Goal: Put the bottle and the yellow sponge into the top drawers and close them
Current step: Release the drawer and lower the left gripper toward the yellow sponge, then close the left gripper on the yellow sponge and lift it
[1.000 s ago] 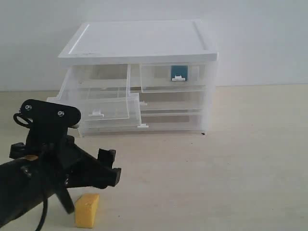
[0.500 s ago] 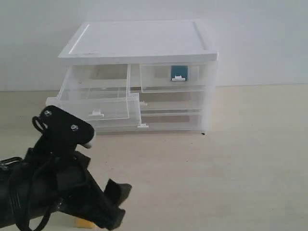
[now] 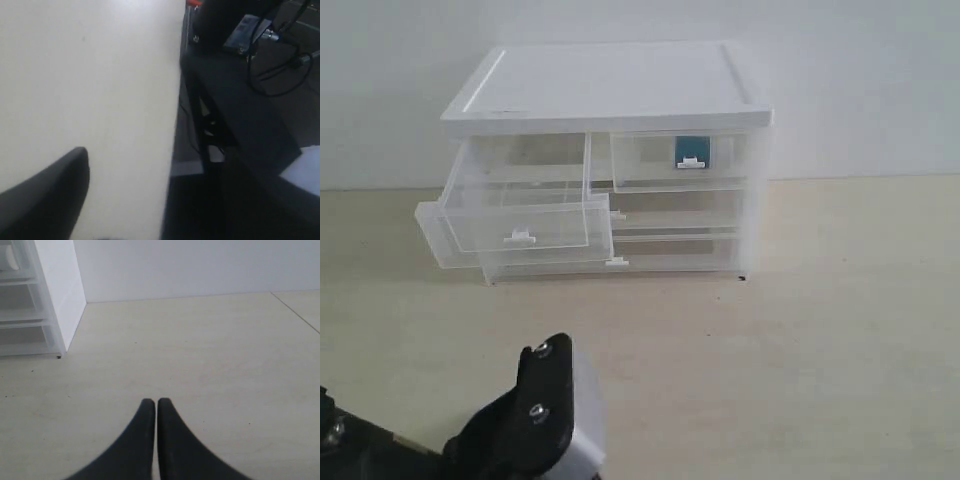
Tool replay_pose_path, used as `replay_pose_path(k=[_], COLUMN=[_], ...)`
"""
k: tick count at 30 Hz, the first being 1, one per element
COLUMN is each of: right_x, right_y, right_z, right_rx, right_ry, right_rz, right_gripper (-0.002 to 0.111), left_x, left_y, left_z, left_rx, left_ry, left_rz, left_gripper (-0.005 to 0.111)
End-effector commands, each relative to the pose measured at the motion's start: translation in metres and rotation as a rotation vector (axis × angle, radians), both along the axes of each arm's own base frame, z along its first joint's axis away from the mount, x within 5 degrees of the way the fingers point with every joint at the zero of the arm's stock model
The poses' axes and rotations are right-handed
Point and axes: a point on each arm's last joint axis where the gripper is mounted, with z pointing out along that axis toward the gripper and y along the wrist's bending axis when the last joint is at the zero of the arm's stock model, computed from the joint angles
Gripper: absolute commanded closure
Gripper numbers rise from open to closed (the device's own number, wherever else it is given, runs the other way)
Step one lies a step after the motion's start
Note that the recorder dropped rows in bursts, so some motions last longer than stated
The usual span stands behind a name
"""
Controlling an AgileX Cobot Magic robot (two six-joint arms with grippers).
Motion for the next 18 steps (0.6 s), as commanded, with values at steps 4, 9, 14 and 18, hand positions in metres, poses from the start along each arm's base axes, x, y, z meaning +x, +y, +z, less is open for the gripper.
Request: replay_pose_path(k=[4, 9, 14, 18], right_x=[0.000, 0.000, 0.000, 0.000], right_y=[0.000, 0.000, 0.000, 0.000], right_z=[-0.001, -0.001, -0.001, -0.001], right_rx=[-0.003, -0.003, -0.003, -0.003], right_ry=[-0.003, -0.003, -0.003, -0.003], right_rz=[-0.003, -0.003, -0.003, -0.003], right_gripper=[0.108, 0.108, 0.108, 0.108], left_x=[-0.001, 0.014, 0.032, 0.044], left_y=[0.015, 0.030, 0.043, 0.050], left_z=[-0.012, -0.017, -0.019, -0.017], left_rx=[0.312, 0.522, 0.603, 0.612], left_ry=[0.294, 0.202, 0.073, -0.028], left_rz=[0.241, 0.418, 0.653, 0.778], left_gripper=[0.061, 0.042, 0.023, 0.022])
